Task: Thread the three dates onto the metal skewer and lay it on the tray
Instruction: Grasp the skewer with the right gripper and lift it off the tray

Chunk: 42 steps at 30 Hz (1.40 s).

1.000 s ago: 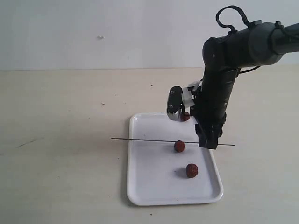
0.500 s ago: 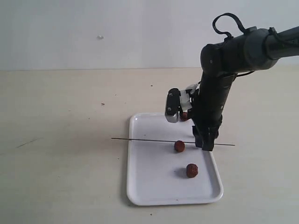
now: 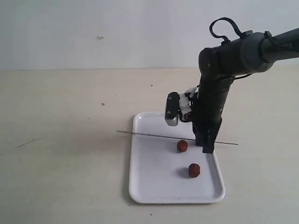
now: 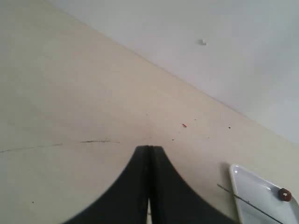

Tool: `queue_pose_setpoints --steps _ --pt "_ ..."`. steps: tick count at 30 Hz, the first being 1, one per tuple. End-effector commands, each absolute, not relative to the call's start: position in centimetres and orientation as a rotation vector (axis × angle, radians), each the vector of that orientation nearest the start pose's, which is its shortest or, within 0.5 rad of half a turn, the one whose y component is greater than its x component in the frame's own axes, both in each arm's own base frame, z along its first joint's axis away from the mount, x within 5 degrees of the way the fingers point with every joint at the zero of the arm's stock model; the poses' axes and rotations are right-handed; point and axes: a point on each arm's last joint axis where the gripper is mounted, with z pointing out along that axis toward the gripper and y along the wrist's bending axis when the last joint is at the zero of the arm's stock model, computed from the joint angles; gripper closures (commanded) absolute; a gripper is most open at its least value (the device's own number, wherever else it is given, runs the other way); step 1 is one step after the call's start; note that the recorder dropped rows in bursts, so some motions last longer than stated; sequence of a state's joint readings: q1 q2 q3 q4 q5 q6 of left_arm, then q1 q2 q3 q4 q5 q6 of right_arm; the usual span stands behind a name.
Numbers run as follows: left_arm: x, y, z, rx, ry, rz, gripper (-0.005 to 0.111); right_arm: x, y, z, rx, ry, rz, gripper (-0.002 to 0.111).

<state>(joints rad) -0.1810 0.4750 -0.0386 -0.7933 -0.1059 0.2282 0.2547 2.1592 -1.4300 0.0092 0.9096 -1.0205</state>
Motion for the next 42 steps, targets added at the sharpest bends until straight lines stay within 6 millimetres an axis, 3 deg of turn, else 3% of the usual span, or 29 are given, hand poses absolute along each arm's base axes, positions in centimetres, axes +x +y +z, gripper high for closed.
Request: queue_pose_setpoints --steps 1,6,12,16,22,26,30,33,37,42 --pt "9.8 -1.1 20.0 -0.394 1.81 -0.443 0.107 39.1 10.1 12.2 -1.847 2.514 -0.039 0.108" --pt "9.8 -1.0 20.0 -0.397 1.803 -0.44 0.107 38.9 10.0 15.1 -1.783 2.492 -0.082 0.108" --pt "9.8 -1.0 20.1 -0.397 1.799 -0.436 0.107 37.6 9.4 19.9 -1.511 2.621 -0.093 0.108" --pt "9.8 -1.0 20.1 -0.397 1.799 -0.436 0.107 35.4 7.7 23.3 -1.191 2.85 -0.056 0.108" --pt "9.7 -1.2 19.9 -0.411 1.822 -0.468 0.107 30.2 4.9 28.0 -0.845 2.876 -0.01 0.108" --pt "9.6 -1.6 19.8 -0.399 1.87 -0.509 0.107 25.1 3.5 28.6 -0.714 2.919 -0.035 0.108" --pt "9.9 -2.4 21.6 -0.336 1.904 -0.575 0.107 20.5 3.0 28.4 -0.624 2.922 -0.016 0.108" --pt "10.8 -3.3 24.3 -0.23 1.934 -0.606 0.107 18.3 2.6 28.4 -0.579 2.885 -0.016 0.108" --pt "12.6 -5.1 27.5 0.05 2.064 -0.613 0.107 16.2 2.8 29.0 -0.538 2.816 0.059 0.108" --pt "17.3 -7.7 30.4 0.389 2.361 -0.709 0.107 14.9 2.8 29.4 -0.547 2.771 0.08 0.108"
